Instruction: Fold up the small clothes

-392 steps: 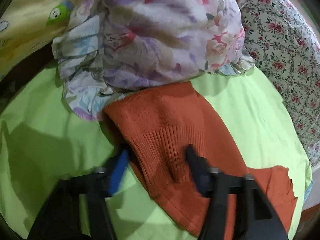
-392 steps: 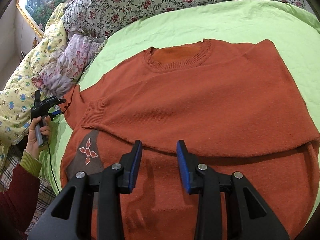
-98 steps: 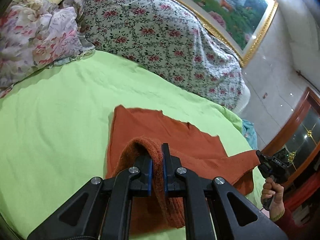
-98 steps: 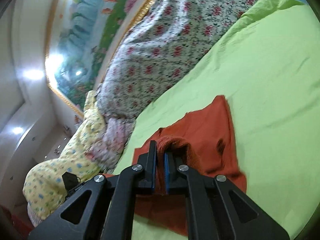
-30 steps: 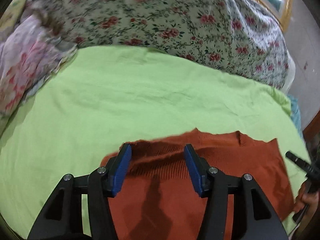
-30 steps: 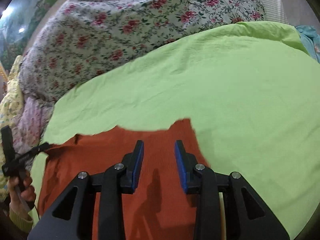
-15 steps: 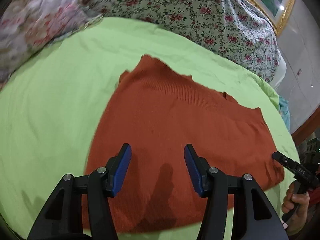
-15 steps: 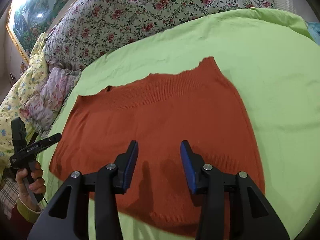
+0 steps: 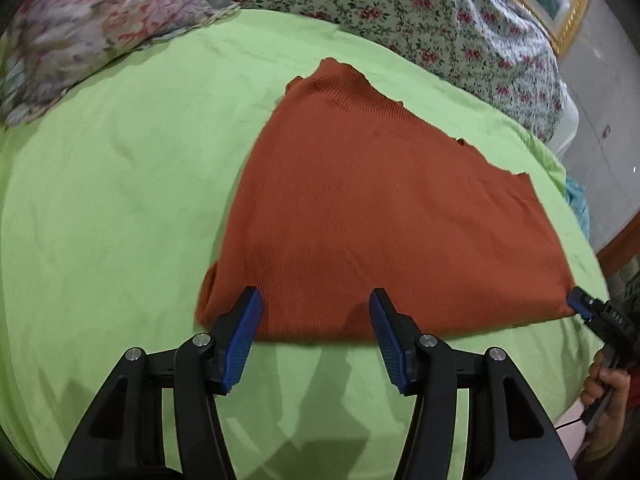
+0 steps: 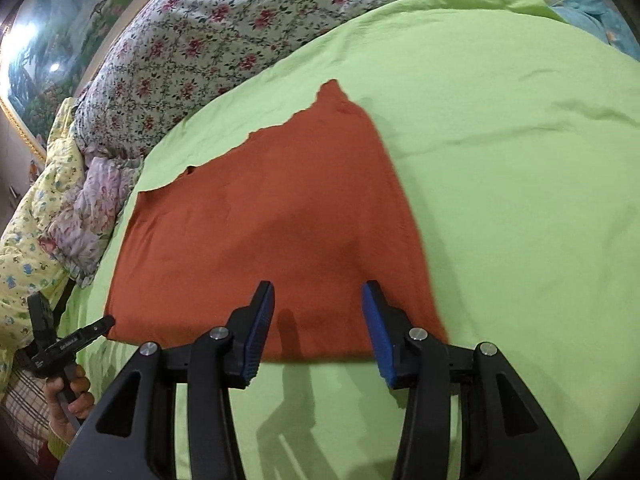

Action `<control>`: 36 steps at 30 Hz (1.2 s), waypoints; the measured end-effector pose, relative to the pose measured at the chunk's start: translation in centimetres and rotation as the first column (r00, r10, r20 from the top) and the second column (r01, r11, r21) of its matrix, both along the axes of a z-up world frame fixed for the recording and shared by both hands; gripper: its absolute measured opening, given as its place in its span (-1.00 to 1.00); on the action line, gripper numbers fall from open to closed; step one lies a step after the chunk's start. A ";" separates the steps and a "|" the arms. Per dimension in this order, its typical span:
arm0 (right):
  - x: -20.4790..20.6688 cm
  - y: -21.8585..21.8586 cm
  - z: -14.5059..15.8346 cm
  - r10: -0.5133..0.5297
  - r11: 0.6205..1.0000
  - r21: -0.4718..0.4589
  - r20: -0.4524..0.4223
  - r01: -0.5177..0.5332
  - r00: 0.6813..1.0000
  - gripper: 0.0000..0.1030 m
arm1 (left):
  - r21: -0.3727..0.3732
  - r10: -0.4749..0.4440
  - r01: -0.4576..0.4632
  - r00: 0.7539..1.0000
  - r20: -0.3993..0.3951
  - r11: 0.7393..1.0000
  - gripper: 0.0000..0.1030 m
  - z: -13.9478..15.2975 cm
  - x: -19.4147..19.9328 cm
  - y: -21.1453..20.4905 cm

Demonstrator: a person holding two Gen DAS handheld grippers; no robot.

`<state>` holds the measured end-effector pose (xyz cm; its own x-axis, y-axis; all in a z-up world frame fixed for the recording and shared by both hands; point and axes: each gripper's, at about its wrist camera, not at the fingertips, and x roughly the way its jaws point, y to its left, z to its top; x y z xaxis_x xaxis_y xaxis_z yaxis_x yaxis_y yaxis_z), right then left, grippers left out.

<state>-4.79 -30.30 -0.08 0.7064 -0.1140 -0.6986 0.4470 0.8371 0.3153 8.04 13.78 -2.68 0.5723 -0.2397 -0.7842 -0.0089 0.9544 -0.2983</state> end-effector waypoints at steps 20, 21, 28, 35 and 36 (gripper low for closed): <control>-2.6 5.5 1.8 0.085 0.996 0.019 0.090 -0.087 0.992 0.03 | -0.263 0.170 -0.173 0.985 -0.037 0.949 0.51 -1.4 -0.8 1.8; -2.5 5.6 1.6 0.089 0.996 0.023 0.088 -0.092 0.992 0.03 | -0.274 0.179 -0.181 0.983 -0.035 0.944 0.51 -1.4 -0.3 1.8; -1.7 6.5 1.1 0.122 0.991 0.036 0.077 -0.125 0.989 0.03 | -0.380 0.269 -0.260 0.963 -0.030 0.888 0.48 -2.2 3.4 2.4; -0.9 6.4 1.5 0.141 0.989 0.031 0.082 -0.144 0.987 0.04 | -0.335 0.246 -0.233 0.969 -0.004 0.913 -0.38 -1.8 5.1 1.2; -0.7 6.2 1.4 0.139 0.989 0.036 0.085 -0.143 0.987 0.04 | -0.316 0.237 -0.224 0.971 0.004 0.922 -0.51 -1.6 5.2 0.9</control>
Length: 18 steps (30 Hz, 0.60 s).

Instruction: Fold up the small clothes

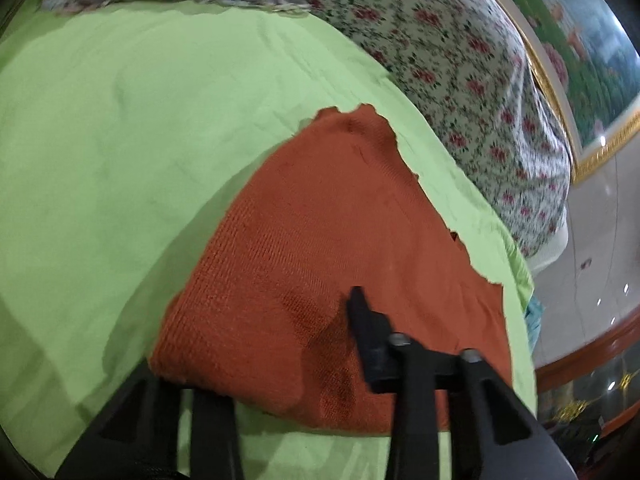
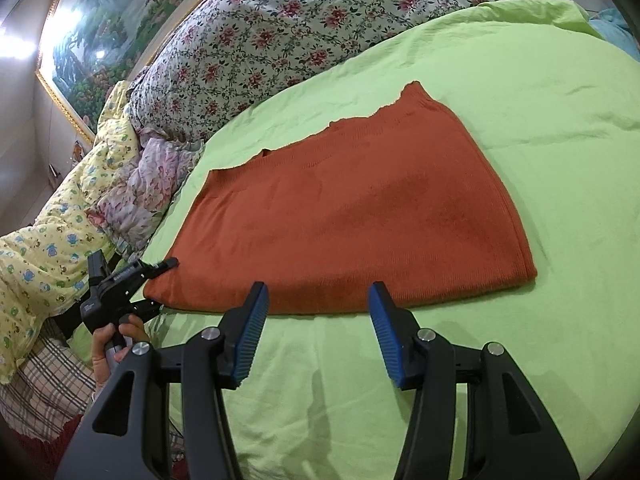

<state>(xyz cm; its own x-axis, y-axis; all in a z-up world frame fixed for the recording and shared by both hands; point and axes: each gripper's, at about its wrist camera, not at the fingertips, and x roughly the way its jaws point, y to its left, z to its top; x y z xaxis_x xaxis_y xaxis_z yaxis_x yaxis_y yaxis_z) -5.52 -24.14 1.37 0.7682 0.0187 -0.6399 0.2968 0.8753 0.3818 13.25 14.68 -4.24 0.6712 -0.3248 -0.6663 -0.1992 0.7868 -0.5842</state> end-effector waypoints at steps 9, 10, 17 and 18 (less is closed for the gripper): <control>2.6 -3.5 0.7 -0.012 1.000 0.015 0.005 0.012 1.000 0.04 | 0.250 -0.172 0.130 0.973 0.156 0.959 -0.79 6.5 0.1 -6.9; 3.0 -4.0 1.0 -0.013 1.000 0.012 0.007 0.013 1.000 0.04 | 0.278 -0.207 0.155 0.964 0.167 0.948 -0.79 7.2 0.2 -8.3; 5.8 -7.3 2.2 0.007 0.996 0.094 0.021 -0.009 1.000 0.04 | 0.386 -0.437 0.342 0.879 0.191 0.857 -0.80 8.1 0.2 -18.6; 6.3 -7.6 2.4 0.015 0.995 0.099 0.015 -0.017 1.000 0.04 | 0.398 -0.467 0.371 0.866 0.180 0.839 -0.80 7.6 0.2 -20.1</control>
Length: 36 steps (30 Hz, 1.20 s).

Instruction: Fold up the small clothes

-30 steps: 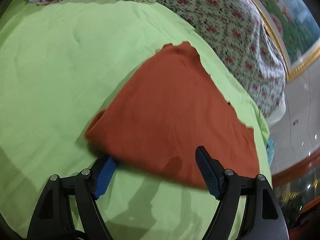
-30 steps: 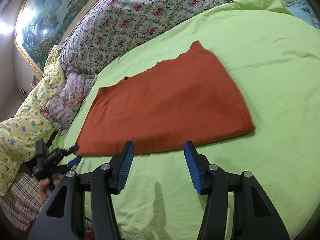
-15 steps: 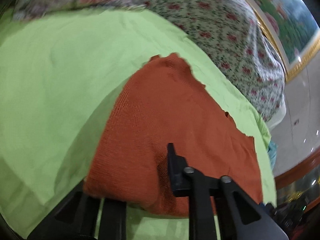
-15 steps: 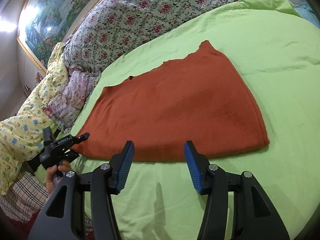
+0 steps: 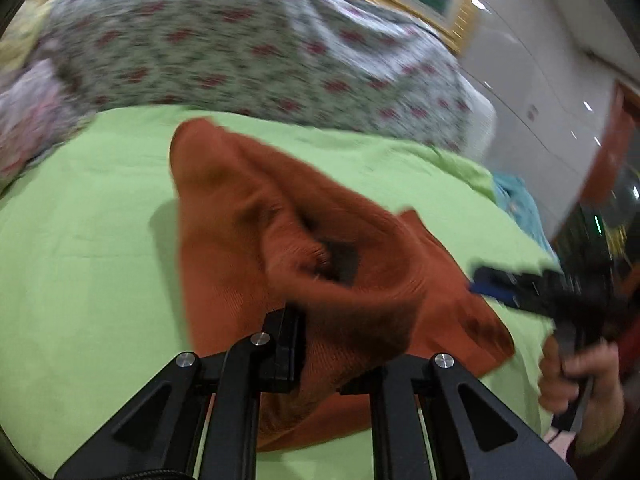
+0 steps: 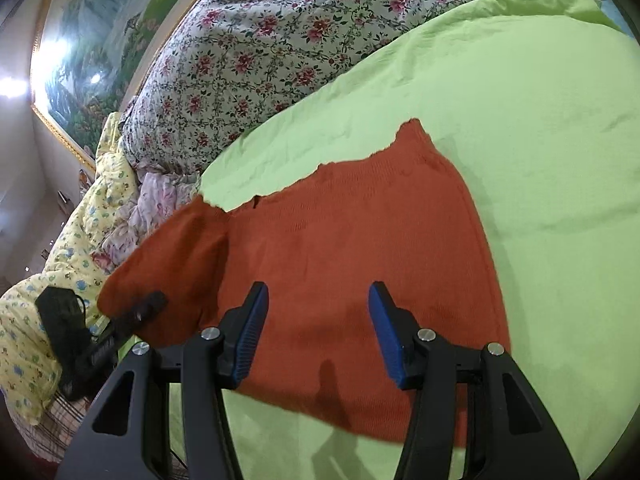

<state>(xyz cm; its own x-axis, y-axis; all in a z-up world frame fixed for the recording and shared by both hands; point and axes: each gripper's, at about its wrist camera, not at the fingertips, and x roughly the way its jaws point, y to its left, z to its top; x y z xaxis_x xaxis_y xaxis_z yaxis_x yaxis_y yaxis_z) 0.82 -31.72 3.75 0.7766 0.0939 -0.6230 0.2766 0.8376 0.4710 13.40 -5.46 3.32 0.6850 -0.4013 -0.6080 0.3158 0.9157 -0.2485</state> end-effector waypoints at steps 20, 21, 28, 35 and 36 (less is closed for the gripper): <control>18.0 2.7 -4.2 0.277 0.959 0.117 -0.197 -0.258 0.940 0.19 | 0.107 -0.101 0.103 0.995 -0.024 0.989 -0.81 -4.2 -1.6 -4.2; 18.6 3.2 -4.5 0.289 0.956 0.114 -0.215 -0.270 0.933 -0.02 | 0.116 -0.100 0.101 0.995 -0.020 0.988 -0.81 -4.1 -1.6 -4.2; 17.0 2.5 -0.8 0.291 0.957 0.051 -0.120 -0.287 0.949 -0.72 | 0.103 -0.173 0.169 0.985 0.029 0.980 -0.81 -1.1 -2.9 -6.4; 10.9 -3.5 3.7 0.182 0.979 -0.085 -0.068 -0.187 0.981 -0.72 | 0.099 -0.303 0.300 0.953 0.018 0.949 -0.80 -1.3 -3.7 -13.7; 10.2 -4.5 3.5 0.156 0.983 -0.090 -0.079 -0.163 0.985 -0.72 | 0.100 -0.312 0.310 0.950 0.005 0.945 -0.80 -1.8 -3.8 -14.5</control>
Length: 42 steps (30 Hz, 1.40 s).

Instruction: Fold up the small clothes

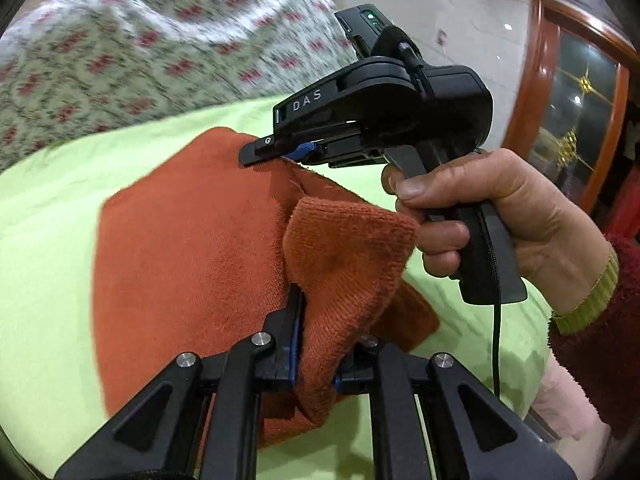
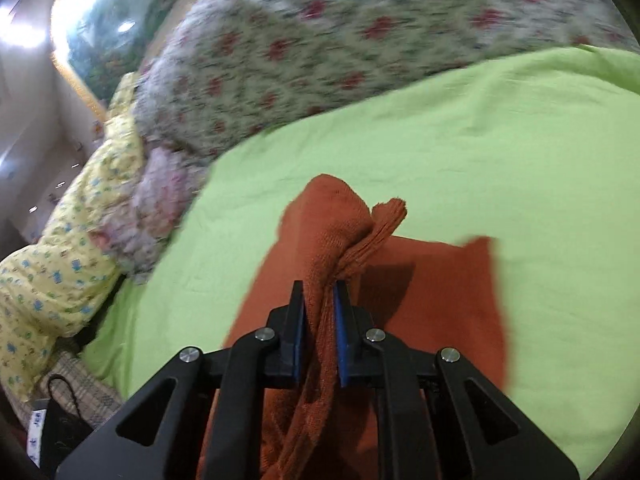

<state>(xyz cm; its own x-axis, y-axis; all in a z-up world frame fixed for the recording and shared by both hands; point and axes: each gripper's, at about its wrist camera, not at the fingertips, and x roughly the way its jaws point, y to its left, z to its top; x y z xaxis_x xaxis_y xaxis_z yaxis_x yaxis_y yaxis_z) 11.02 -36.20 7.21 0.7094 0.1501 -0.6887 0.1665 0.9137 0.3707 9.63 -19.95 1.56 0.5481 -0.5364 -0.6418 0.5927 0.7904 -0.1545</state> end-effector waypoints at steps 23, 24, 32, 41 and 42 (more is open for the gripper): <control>-4.4 -5.7 -4.2 -0.174 0.985 0.000 -0.076 0.174 0.982 -0.23 | 0.063 -0.095 0.100 0.992 -0.078 0.993 -0.05 -2.6 -1.4 -1.8; -4.9 -5.7 -3.8 -0.190 0.982 -0.010 -0.071 0.190 0.979 -0.23 | 0.068 -0.096 0.101 0.993 -0.074 0.993 0.00 -2.4 -1.9 -1.2; -9.8 -2.7 -0.2 -0.172 0.985 -0.021 0.035 0.173 0.984 -0.23 | -0.018 0.044 -0.047 0.991 -0.127 0.999 0.05 -0.9 -1.7 6.5; -9.9 -2.0 -2.7 -0.191 0.981 0.017 -0.015 0.192 0.981 0.13 | -0.070 0.202 -0.223 0.952 -0.229 0.972 0.39 -1.5 2.5 12.4; -9.9 -2.1 -3.0 -0.191 0.981 0.024 -0.022 0.191 0.981 0.14 | -0.074 0.211 -0.234 0.948 -0.240 0.969 0.46 -1.8 3.1 12.8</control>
<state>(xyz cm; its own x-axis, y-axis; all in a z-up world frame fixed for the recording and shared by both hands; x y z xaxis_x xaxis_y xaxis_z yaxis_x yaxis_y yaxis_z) 1.10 -38.34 4.22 0.7131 0.0308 -0.7004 0.3446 0.8546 0.3885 12.69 -7.17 -0.27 0.5055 -0.4858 -0.7131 0.3429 0.8715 -0.3506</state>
